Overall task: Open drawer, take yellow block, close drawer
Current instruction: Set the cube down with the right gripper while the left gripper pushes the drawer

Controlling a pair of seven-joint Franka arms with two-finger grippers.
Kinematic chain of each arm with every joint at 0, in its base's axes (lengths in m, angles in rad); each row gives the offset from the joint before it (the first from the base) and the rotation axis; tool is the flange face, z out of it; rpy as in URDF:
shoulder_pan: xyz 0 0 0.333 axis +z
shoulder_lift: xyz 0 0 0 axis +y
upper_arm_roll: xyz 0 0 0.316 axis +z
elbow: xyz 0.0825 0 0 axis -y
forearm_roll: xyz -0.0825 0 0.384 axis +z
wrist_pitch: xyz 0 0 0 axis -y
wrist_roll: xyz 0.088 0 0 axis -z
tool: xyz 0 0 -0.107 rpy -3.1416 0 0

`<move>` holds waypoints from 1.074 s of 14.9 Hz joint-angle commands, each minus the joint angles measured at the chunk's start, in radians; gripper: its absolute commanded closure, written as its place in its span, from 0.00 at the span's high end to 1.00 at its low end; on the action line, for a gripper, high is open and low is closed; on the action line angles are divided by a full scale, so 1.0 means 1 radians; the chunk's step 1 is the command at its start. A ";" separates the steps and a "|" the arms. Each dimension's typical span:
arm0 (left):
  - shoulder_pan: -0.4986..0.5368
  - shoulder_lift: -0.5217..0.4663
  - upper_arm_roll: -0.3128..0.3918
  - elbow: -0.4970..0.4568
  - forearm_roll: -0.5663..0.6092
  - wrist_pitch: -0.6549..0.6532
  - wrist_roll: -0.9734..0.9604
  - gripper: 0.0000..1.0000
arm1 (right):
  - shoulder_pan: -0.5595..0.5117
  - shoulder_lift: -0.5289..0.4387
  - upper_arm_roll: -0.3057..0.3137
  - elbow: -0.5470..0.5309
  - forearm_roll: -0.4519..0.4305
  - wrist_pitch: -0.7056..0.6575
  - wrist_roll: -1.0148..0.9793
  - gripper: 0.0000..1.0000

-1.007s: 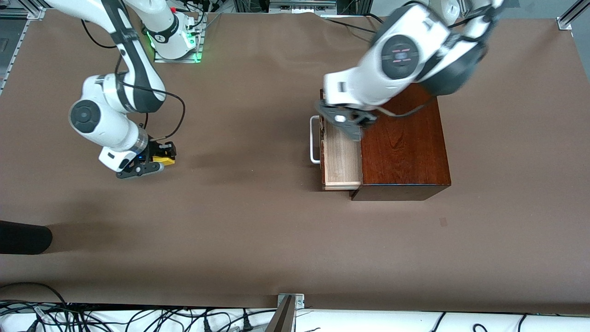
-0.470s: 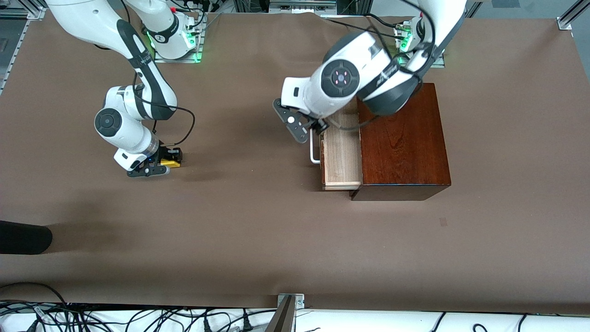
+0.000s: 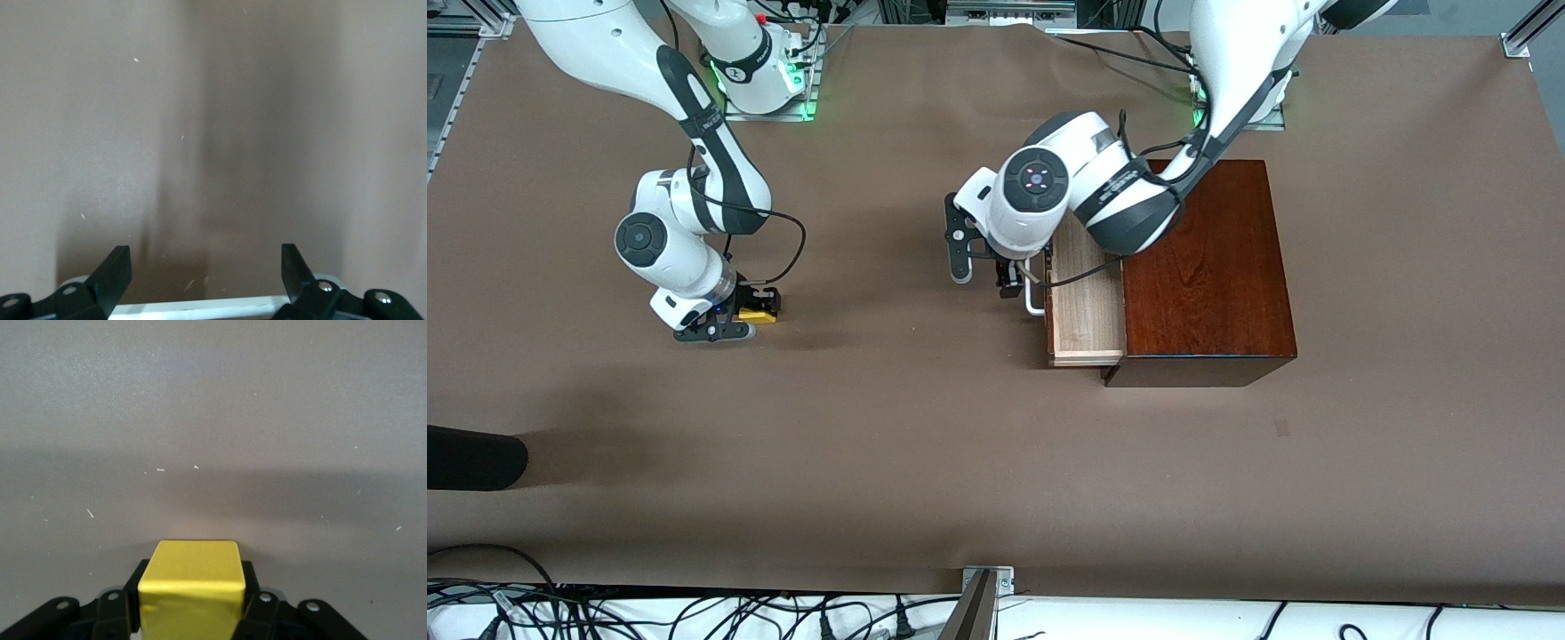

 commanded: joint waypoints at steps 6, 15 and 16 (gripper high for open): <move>0.015 0.011 0.025 0.007 0.130 -0.217 0.109 1.00 | -0.015 -0.193 0.013 0.138 -0.002 -0.316 0.004 1.00; 0.084 -0.004 0.041 0.007 0.134 -0.386 0.113 1.00 | -0.013 -0.268 0.012 0.675 -0.040 -0.986 -0.055 1.00; 0.096 -0.006 0.041 0.007 0.134 -0.394 0.113 1.00 | -0.015 -0.282 0.012 0.695 -0.037 -1.003 -0.074 1.00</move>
